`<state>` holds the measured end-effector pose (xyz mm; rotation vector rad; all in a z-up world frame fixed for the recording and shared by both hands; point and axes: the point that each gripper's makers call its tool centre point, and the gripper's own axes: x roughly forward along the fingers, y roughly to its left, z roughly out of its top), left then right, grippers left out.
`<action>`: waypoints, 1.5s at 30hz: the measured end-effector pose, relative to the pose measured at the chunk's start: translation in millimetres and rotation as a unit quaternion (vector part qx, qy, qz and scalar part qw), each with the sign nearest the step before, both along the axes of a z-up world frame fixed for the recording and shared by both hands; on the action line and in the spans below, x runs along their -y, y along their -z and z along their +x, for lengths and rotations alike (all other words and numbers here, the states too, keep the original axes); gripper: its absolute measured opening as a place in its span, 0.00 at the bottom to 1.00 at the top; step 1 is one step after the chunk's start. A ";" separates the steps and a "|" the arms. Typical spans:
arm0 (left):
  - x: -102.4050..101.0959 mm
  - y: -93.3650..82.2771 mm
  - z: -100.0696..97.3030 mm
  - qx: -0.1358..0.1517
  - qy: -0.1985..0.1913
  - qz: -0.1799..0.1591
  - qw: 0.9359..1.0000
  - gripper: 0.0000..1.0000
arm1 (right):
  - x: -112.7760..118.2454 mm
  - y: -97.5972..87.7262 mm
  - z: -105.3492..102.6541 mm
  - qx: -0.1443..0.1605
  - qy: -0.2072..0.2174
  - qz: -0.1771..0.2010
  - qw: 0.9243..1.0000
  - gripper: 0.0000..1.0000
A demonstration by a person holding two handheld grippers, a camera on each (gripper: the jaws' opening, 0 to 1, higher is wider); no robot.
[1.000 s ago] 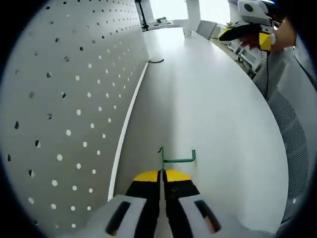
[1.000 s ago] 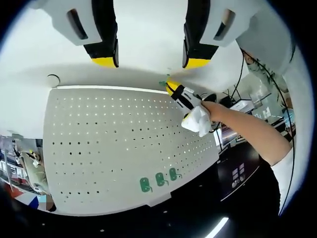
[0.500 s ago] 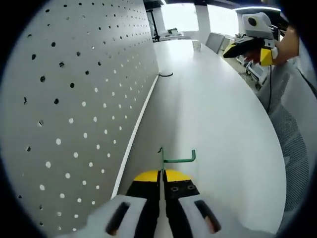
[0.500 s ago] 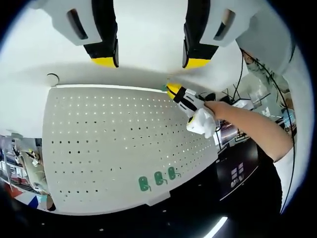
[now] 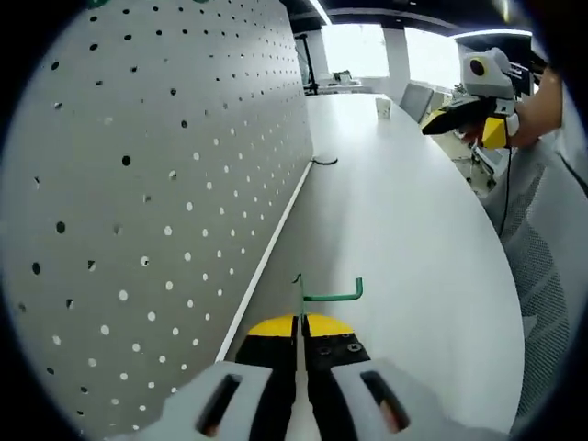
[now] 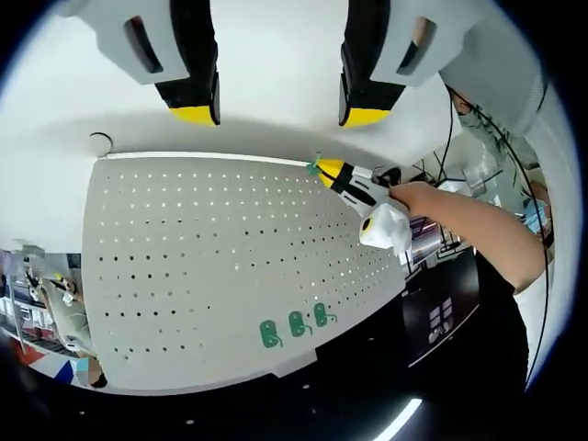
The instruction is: Insert the hook assembly into the mounting plate slot until the hook locks in place.
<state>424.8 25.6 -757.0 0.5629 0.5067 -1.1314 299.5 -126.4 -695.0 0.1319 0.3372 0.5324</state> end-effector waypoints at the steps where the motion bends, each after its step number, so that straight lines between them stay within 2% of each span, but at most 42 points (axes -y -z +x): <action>1: 3.6 -7.5 -0.5 -0.004 -0.010 -0.026 1.000 0.01 | 1.0 -1.1 0.3 0.002 0.002 0.000 1.000 0.50; 3: 1.0 -9.9 -1.1 0.006 -0.009 -0.021 1.000 0.01 | 1.9 -2.2 0.6 0.004 0.003 0.002 1.000 0.50; 8: 3.2 -22.2 -3.2 0.014 -0.027 -0.050 0.998 0.01 | 0.4 -2.4 0.6 0.006 0.000 0.001 1.000 0.51; 10: 4.0 -26.0 -5.0 0.022 -0.026 -0.051 0.998 0.01 | -0.5 -2.1 0.5 0.006 -0.002 -0.001 1.000 0.51; 20: 3.7 -49.1 -11.8 0.027 -0.058 -0.109 0.992 0.01 | -2.3 -4.3 0.2 0.010 -0.004 -0.001 1.000 0.51; 24: 2.4 -51.6 -17.0 0.029 -0.061 -0.124 0.990 0.01 | -3.8 -7.5 -0.2 0.016 -0.008 -0.005 1.000 0.51; 36: 1.6 -68.4 -35.9 0.036 -0.087 -0.176 0.980 0.01 | -6.7 -9.3 -1.8 0.021 -0.014 -0.005 1.000 0.51; 45: 4.9 -92.8 -43.2 0.053 -0.100 -0.216 0.970 0.01 | -9.2 -11.4 -2.6 0.025 -0.019 -0.005 0.999 0.51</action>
